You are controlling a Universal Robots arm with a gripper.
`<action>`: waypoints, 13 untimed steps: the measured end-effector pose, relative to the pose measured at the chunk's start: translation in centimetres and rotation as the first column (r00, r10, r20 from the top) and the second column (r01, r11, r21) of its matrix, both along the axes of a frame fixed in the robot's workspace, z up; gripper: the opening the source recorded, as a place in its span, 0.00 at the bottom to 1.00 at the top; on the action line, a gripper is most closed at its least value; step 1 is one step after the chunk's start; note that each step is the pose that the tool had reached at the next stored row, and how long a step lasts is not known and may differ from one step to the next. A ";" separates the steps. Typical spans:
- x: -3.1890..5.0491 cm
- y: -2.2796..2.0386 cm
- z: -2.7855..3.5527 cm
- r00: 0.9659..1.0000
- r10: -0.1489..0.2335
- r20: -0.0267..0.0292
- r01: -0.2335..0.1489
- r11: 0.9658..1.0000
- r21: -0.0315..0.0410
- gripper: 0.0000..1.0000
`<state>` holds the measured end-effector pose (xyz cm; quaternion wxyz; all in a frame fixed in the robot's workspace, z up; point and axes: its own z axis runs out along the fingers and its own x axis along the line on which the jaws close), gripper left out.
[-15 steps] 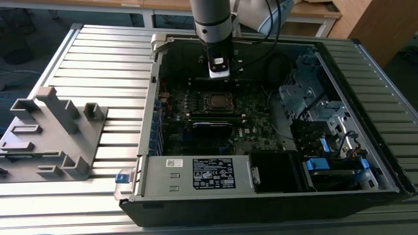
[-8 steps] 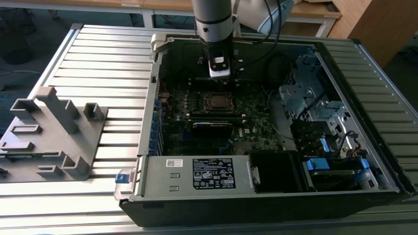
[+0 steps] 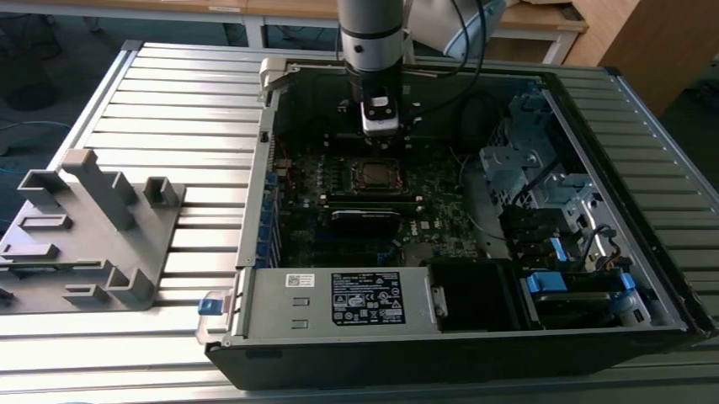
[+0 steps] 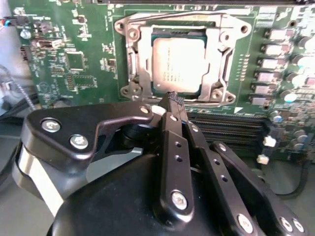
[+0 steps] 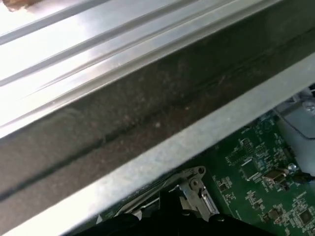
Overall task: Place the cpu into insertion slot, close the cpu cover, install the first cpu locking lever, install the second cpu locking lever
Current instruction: 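Install the first cpu locking lever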
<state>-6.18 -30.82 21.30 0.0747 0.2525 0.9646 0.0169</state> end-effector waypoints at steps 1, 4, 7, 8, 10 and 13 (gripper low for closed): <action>0.03 0.00 -0.01 1.000 0.006 -0.005 -0.006 1.000 -0.001 0.11; 0.13 0.00 -0.09 1.000 0.026 -0.012 -0.026 1.000 -0.001 0.11; 0.20 -0.01 -0.20 0.999 0.052 -0.014 -0.052 0.999 -0.001 0.11; 0.20 0.00 -0.24 0.998 0.063 -0.015 -0.063 0.998 -0.001 0.11; 0.20 0.00 -0.33 0.996 0.088 -0.017 -0.088 0.996 -0.001 0.11; 0.21 0.00 -0.39 0.991 0.129 -0.019 -0.129 0.992 -0.002 0.11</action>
